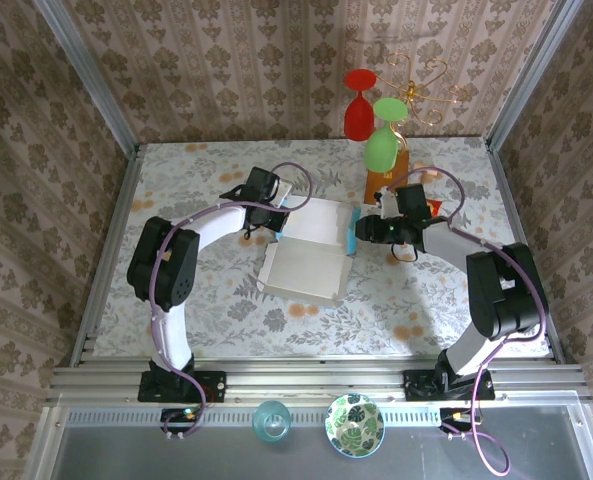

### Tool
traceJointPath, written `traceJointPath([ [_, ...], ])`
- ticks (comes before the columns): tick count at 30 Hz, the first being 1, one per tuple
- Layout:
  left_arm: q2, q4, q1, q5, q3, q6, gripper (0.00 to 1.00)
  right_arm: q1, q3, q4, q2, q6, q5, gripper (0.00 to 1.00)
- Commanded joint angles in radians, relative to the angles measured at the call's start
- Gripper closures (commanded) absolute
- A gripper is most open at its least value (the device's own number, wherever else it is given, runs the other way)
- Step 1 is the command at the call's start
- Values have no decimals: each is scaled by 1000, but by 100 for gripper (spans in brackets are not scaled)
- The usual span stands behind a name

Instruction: Fold the paper box

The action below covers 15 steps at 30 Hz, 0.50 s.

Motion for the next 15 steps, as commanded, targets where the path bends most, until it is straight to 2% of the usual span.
traceJointPath([
  [1,49,-67,-2,-22,-23,17,100,26,30,-21,15,-37,11,64],
  [15,60,-67,-17,-21,-7,30,100,60,104,-46,70,-50,98,66],
])
